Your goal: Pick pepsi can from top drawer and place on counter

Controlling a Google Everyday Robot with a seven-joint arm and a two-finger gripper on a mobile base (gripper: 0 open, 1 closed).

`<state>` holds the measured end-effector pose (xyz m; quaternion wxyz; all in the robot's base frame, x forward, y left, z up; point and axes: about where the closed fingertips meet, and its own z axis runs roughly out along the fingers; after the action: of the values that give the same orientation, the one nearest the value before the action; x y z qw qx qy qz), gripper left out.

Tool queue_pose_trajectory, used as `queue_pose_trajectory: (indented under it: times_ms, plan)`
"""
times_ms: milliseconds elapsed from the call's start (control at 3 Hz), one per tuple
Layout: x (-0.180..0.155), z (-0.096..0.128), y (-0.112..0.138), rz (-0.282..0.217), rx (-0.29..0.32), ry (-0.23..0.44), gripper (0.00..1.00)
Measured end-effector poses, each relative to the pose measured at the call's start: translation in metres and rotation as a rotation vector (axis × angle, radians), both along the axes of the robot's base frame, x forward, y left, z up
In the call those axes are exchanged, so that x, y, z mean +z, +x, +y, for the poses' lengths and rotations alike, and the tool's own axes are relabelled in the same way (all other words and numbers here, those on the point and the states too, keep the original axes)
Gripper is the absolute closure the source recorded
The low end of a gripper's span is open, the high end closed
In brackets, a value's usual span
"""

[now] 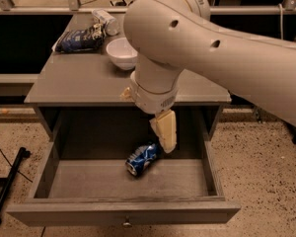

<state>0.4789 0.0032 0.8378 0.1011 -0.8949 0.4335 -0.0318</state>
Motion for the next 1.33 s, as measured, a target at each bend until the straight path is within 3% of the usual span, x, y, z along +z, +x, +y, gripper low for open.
queue_pose_trajectory:
  times_ms: [333,667,1000,1333]
  plan:
    - [0.000,0.000,0.000,0.001,-0.001,0.001,0.00]
    - [-0.018,0.004,0.000,0.021,0.047,-0.005,0.00]
    - [-0.063,0.017,0.006,0.025,0.199,-0.040,0.00]
    - [-0.105,0.028,0.012,-0.001,0.320,-0.043,0.00]
